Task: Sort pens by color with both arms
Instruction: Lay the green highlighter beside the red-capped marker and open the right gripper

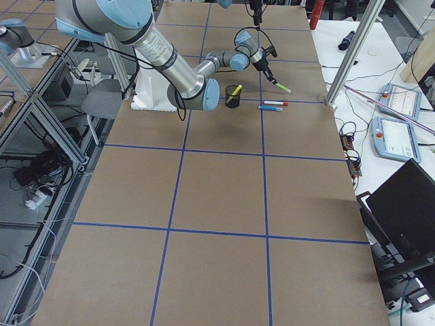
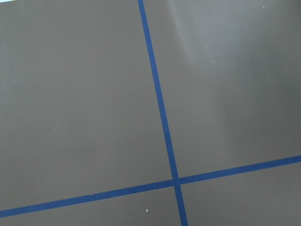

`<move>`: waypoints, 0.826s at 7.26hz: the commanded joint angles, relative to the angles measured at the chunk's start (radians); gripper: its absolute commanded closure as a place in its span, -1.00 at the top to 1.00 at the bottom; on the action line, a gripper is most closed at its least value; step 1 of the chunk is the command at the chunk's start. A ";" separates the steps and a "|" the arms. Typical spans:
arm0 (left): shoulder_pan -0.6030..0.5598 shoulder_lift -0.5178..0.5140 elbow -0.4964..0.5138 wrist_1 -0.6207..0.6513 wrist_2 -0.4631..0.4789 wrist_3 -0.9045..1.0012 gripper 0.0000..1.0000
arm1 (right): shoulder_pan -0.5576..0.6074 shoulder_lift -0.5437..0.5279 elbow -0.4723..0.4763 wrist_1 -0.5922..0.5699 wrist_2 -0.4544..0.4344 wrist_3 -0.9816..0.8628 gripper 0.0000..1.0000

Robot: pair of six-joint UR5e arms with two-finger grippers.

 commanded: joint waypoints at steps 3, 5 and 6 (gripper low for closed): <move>0.000 -0.001 -0.002 0.000 0.000 -0.002 1.00 | -0.001 -0.005 -0.009 -0.001 -0.006 -0.008 -1.00; 0.000 -0.001 -0.001 0.002 0.000 -0.002 1.00 | -0.001 -0.023 0.010 0.001 -0.004 -0.009 0.29; 0.002 -0.001 0.001 0.002 0.000 -0.002 1.00 | -0.001 -0.039 0.037 0.001 -0.001 -0.006 0.97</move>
